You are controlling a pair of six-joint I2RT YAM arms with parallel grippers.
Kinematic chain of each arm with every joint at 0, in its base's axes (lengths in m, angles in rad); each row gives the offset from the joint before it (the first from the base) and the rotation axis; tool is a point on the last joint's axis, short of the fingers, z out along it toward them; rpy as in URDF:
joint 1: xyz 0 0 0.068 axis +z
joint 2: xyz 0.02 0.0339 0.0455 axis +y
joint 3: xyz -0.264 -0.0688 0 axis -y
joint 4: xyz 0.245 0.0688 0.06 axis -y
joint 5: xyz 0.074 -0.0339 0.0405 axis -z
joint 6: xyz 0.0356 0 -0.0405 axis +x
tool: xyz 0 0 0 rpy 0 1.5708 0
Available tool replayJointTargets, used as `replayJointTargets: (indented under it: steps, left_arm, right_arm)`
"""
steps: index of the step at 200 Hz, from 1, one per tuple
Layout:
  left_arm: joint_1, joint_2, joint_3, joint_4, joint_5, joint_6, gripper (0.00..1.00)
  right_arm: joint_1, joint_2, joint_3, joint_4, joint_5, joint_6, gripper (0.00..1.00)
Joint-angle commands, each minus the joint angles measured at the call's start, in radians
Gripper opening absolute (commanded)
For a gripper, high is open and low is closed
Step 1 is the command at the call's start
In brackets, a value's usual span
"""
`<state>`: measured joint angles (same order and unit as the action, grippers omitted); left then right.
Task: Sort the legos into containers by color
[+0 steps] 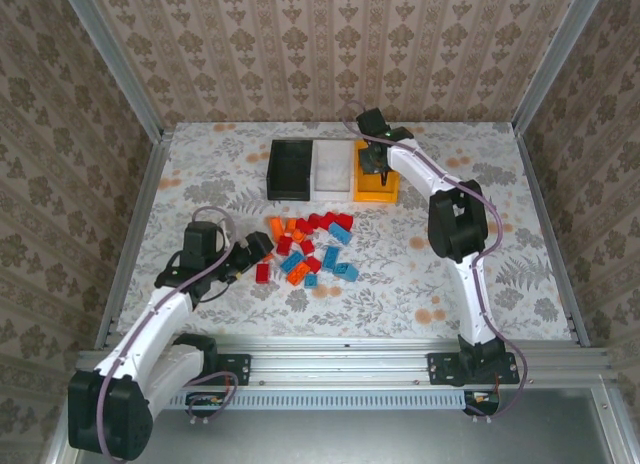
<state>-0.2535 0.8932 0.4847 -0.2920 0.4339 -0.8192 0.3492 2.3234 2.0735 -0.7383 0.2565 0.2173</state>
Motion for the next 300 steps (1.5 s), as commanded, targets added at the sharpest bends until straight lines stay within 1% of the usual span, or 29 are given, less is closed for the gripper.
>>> replayJointTargets:
  steps: [1,17,23,41,57,72,85,108,116,127,152,166,172,180,189,201,224,234,250,266,275,300]
  left_arm:
    - [0.005,0.033,0.038,-0.031,0.013,0.02,1.0]
    - [0.007,0.062,0.059,-0.039,0.02,0.035,1.0]
    - [0.007,0.072,0.065,-0.041,0.023,0.038,1.0]
    - [0.016,0.071,0.088,-0.057,0.018,0.053,1.0]
    - [0.037,0.036,0.1,-0.082,-0.011,0.067,1.0]
    - [0.071,-0.007,0.094,-0.103,-0.035,0.071,1.0]
    - [0.11,-0.035,0.073,-0.113,-0.045,0.063,1.0]
    - [0.192,-0.044,0.017,-0.126,-0.046,0.025,1.0]
    - [0.216,-0.04,-0.005,-0.12,-0.041,0.014,1.0]
    - [0.242,-0.033,-0.031,-0.113,-0.042,-0.003,1.0]
    - [0.302,-0.035,-0.061,-0.131,-0.053,-0.014,1.0]
    - [0.338,-0.042,-0.073,-0.128,-0.039,-0.011,1.0]
    - [0.348,-0.041,-0.074,-0.124,-0.027,-0.009,1.0]
    - [0.353,-0.038,-0.07,-0.123,-0.009,0.003,0.97]
    - [0.347,-0.033,-0.065,-0.127,0.005,0.017,0.94]
    - [0.339,-0.029,-0.064,-0.137,0.012,0.03,0.93]
    - [0.315,-0.047,-0.079,-0.153,-0.009,0.042,0.91]
    - [0.287,-0.056,-0.088,-0.146,-0.026,0.041,0.89]
    - [0.208,-0.045,-0.093,-0.133,-0.084,0.037,0.86]
    - [0.091,-0.004,-0.07,-0.139,-0.17,0.043,0.84]
    - [0.039,0.028,-0.046,-0.149,-0.215,0.055,0.83]
    - [-0.041,0.136,0.027,-0.173,-0.293,0.107,0.77]
  right_arm:
    - [0.006,-0.008,0.038,-0.063,0.0,0.006,0.46]
    - [0.01,-0.034,0.028,-0.048,-0.013,0.001,0.54]
    - [0.012,-0.047,0.023,-0.046,-0.013,-0.001,0.55]
    - [0.025,-0.119,-0.032,-0.015,-0.004,-0.002,0.56]
    - [0.058,-0.235,-0.165,0.049,0.002,0.004,0.56]
    - [0.12,-0.36,-0.333,0.128,-0.005,0.014,0.56]
    - [0.184,-0.438,-0.467,0.178,-0.011,0.041,0.56]
    - [0.303,-0.488,-0.622,0.234,-0.051,0.139,0.57]
    - [0.344,-0.484,-0.651,0.253,-0.094,0.179,0.57]
    - [0.412,-0.471,-0.664,0.274,-0.125,0.223,0.58]
    - [0.576,-0.39,-0.577,0.266,-0.086,0.265,0.58]
    - [0.633,-0.332,-0.518,0.262,-0.08,0.27,0.58]
    - [0.65,-0.314,-0.493,0.251,-0.058,0.267,0.57]
    - [0.661,-0.291,-0.464,0.229,-0.035,0.265,0.57]
    - [0.663,-0.274,-0.445,0.212,-0.032,0.27,0.57]
    - [0.665,-0.266,-0.443,0.183,-0.029,0.274,0.57]
    - [0.675,-0.292,-0.501,0.165,-0.018,0.303,0.57]
    - [0.684,-0.313,-0.541,0.167,-0.011,0.317,0.57]
    - [0.692,-0.345,-0.6,0.167,-0.012,0.335,0.57]
    - [0.687,-0.372,-0.647,0.158,0.017,0.343,0.57]
    - [0.677,-0.389,-0.668,0.153,0.038,0.339,0.58]
    - [0.614,-0.463,-0.738,0.159,0.05,0.334,0.58]
